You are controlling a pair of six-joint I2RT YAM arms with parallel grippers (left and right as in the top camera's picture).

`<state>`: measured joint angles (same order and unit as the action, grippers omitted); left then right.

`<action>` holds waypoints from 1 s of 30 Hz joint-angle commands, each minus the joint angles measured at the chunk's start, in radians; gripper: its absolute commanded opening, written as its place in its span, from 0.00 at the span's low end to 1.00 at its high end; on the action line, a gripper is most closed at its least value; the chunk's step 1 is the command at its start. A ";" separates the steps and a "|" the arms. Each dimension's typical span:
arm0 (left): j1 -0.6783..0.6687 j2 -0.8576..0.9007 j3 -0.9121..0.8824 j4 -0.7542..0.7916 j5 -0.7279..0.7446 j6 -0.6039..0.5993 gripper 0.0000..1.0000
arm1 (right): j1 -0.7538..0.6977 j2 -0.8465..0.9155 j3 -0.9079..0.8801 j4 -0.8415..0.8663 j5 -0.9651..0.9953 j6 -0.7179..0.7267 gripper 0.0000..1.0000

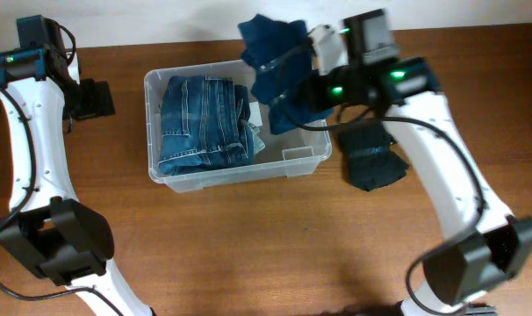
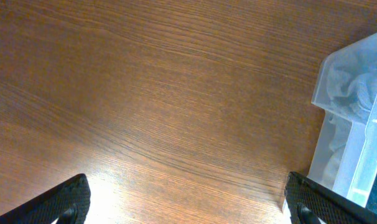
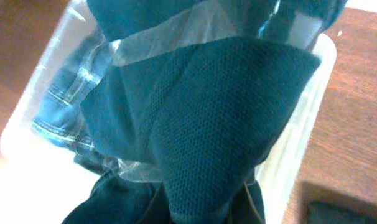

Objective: Pack container
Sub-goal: 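Carry the blue bundle with the right gripper into the bin's right side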

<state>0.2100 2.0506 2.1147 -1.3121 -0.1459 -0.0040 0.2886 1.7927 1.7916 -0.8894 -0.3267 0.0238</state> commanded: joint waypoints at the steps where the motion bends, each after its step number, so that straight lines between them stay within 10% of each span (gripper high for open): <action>1: 0.002 -0.012 -0.001 0.002 -0.008 -0.003 0.99 | 0.048 0.069 0.019 0.034 0.169 0.203 0.04; 10: 0.002 -0.012 -0.001 0.002 -0.007 -0.003 0.99 | 0.100 0.151 0.005 0.016 0.174 0.327 0.04; 12: 0.002 -0.012 -0.001 0.002 -0.008 -0.003 1.00 | 0.104 0.151 0.005 0.011 0.174 0.326 0.71; 13: 0.002 -0.012 -0.001 0.002 -0.007 -0.003 0.99 | 0.104 0.151 0.005 0.007 0.174 0.325 0.88; 22: 0.002 -0.012 -0.001 0.002 -0.008 -0.003 0.99 | 0.024 0.073 0.076 -0.087 0.166 0.281 0.93; 30: 0.002 -0.012 -0.001 0.002 -0.008 -0.003 0.99 | -0.337 0.050 0.116 -0.186 0.174 0.188 0.99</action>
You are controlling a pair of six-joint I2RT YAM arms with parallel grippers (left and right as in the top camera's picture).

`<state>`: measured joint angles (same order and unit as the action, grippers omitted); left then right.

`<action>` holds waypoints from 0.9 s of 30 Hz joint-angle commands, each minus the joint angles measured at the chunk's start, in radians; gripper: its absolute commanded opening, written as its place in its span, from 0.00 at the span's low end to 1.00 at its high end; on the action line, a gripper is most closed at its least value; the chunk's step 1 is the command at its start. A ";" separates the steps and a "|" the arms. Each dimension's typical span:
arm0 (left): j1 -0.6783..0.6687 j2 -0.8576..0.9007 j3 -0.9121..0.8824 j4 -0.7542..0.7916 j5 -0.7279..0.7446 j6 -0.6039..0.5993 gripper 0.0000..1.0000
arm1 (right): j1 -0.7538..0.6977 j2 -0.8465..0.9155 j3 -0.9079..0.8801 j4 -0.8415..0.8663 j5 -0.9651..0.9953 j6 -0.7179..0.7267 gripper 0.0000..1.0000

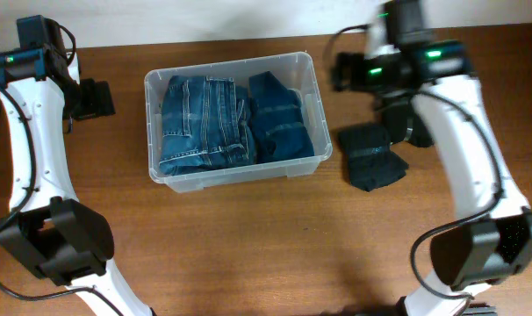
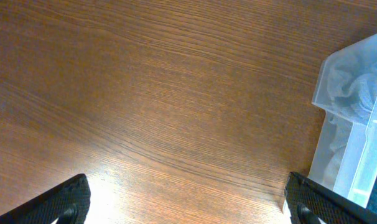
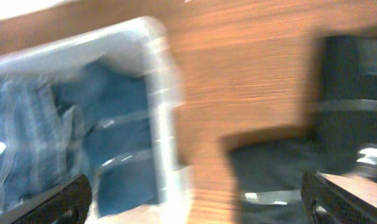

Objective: Pack container
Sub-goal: 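Carry the blue bundle with the right gripper into the bin's right side, then grasp the black taped bundle with the right gripper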

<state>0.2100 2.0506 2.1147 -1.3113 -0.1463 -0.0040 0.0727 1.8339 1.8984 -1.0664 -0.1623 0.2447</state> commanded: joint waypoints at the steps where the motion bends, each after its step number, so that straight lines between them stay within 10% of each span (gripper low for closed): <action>1: 0.002 -0.012 -0.001 0.001 -0.007 -0.003 0.99 | -0.192 0.026 0.009 -0.003 0.000 -0.060 0.99; 20: 0.002 -0.012 -0.001 0.001 -0.007 -0.003 1.00 | -0.491 0.449 0.009 0.146 -0.285 -0.345 0.99; 27: 0.002 -0.012 -0.001 0.001 -0.007 -0.003 0.99 | -0.491 0.512 0.003 0.142 -0.298 -0.342 0.75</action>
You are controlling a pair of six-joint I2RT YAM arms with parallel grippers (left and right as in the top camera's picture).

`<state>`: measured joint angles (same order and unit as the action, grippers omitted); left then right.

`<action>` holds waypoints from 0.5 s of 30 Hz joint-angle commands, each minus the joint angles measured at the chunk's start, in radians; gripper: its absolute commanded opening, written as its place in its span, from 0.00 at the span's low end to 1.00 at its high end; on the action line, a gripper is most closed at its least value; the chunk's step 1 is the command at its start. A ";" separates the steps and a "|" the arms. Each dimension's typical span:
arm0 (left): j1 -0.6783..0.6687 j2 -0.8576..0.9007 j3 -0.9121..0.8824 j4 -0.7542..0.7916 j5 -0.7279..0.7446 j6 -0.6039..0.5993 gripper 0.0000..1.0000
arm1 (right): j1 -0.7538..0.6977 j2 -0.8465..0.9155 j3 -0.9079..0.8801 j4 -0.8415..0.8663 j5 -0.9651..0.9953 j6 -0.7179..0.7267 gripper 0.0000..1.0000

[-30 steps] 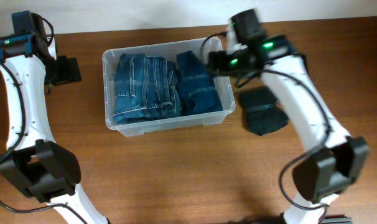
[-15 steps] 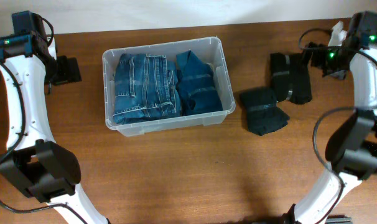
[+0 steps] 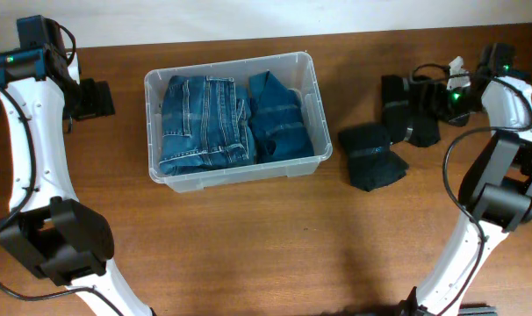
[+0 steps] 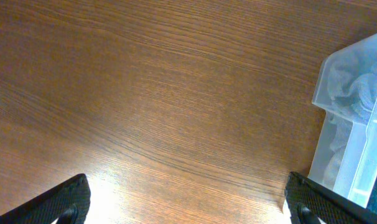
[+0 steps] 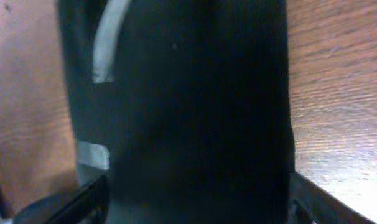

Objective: Pack container
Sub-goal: 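Grasp the black taped bundle with the right gripper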

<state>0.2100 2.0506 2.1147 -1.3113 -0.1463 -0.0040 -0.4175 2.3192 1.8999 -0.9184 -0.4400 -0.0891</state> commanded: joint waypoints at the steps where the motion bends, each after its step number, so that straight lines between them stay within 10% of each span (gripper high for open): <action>1: 0.002 -0.012 -0.001 0.001 -0.007 -0.003 0.99 | -0.001 0.033 0.000 -0.008 -0.020 -0.008 0.75; 5: 0.002 -0.012 -0.001 0.001 -0.007 -0.003 0.99 | -0.001 0.045 -0.006 -0.008 -0.020 -0.008 0.57; 10: 0.002 -0.012 -0.001 0.001 -0.007 -0.003 0.99 | -0.001 0.044 -0.010 -0.026 -0.020 -0.008 0.04; 15: 0.002 -0.012 -0.001 0.001 -0.007 -0.003 1.00 | -0.001 0.016 0.026 -0.100 -0.037 -0.008 0.04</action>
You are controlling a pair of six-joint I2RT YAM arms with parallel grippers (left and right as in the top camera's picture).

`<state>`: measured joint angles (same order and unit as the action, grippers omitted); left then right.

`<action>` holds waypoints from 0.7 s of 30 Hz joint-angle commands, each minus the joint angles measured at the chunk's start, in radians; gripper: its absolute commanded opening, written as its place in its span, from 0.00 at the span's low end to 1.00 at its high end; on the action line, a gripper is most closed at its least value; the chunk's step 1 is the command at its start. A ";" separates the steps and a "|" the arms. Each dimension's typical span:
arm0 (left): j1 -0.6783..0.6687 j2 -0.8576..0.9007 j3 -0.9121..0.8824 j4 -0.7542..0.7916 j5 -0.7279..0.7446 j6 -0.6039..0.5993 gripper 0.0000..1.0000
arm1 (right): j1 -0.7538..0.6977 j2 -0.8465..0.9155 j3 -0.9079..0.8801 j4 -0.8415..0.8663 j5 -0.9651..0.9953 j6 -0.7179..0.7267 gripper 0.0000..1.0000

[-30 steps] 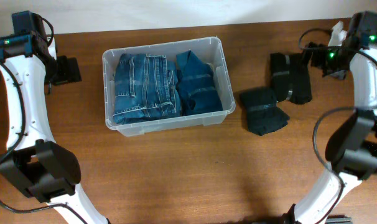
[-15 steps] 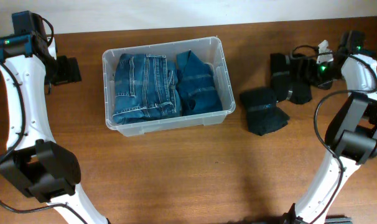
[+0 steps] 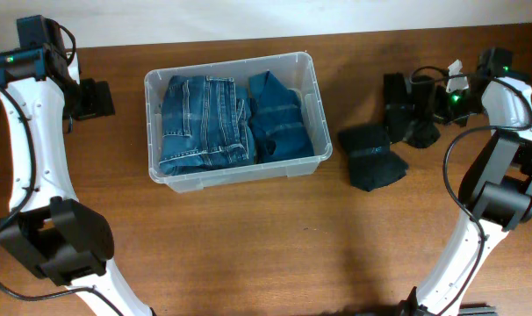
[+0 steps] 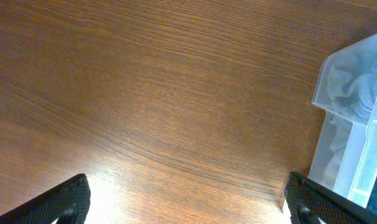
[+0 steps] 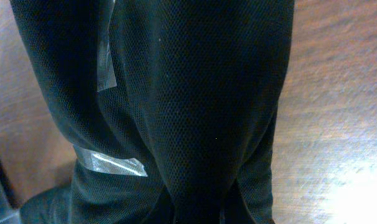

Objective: Pack container
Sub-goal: 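Grasp the black taped bundle with the right gripper, then place the black bundle into the bin and release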

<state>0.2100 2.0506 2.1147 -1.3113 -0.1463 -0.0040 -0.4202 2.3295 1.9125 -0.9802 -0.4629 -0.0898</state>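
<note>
A clear plastic container (image 3: 316, 105) holds folded light blue jeans (image 3: 200, 123) on its left and a folded dark blue garment (image 3: 279, 118) on its right. A black mesh garment (image 3: 399, 104) lies on the table far right. My right gripper (image 3: 429, 105) is shut on its right end. In the right wrist view the black garment (image 5: 195, 93) fills the frame, bunching toward my right gripper (image 5: 198, 214), and the fingers are hidden by the cloth. My left gripper (image 4: 188, 205) stands open over bare wood, left of the container (image 4: 356, 124).
A second dark folded garment (image 3: 371, 158) lies on the table just right of the container's front corner, below the black one. The wooden table's back edge runs close behind the container and both arms.
My right gripper stood open over the black garment and is now shut on it, with the cloth gathered into its jaws. The left arm has not moved.
My right gripper held the dark blue garment above the container. Then that garment lay in the container beside the jeans, and the gripper was open to the right of it. Then it was open over the black garment at the far right, and now it grips it.
</note>
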 commanded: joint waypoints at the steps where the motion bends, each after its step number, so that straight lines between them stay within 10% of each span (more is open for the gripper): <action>1: 0.002 -0.012 -0.001 0.001 -0.007 -0.003 0.99 | 0.002 -0.025 0.048 -0.080 -0.061 -0.008 0.04; 14: 0.002 -0.012 -0.001 0.001 -0.007 -0.003 0.99 | 0.101 -0.249 0.438 -0.382 -0.530 -0.006 0.04; 21: 0.002 -0.012 -0.001 0.001 -0.007 -0.003 0.99 | 0.356 -0.262 0.436 -0.336 -0.406 0.110 0.04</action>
<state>0.2100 2.0506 2.1147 -1.3113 -0.1463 -0.0040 -0.1589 2.0819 2.3356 -1.3373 -0.9184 -0.0509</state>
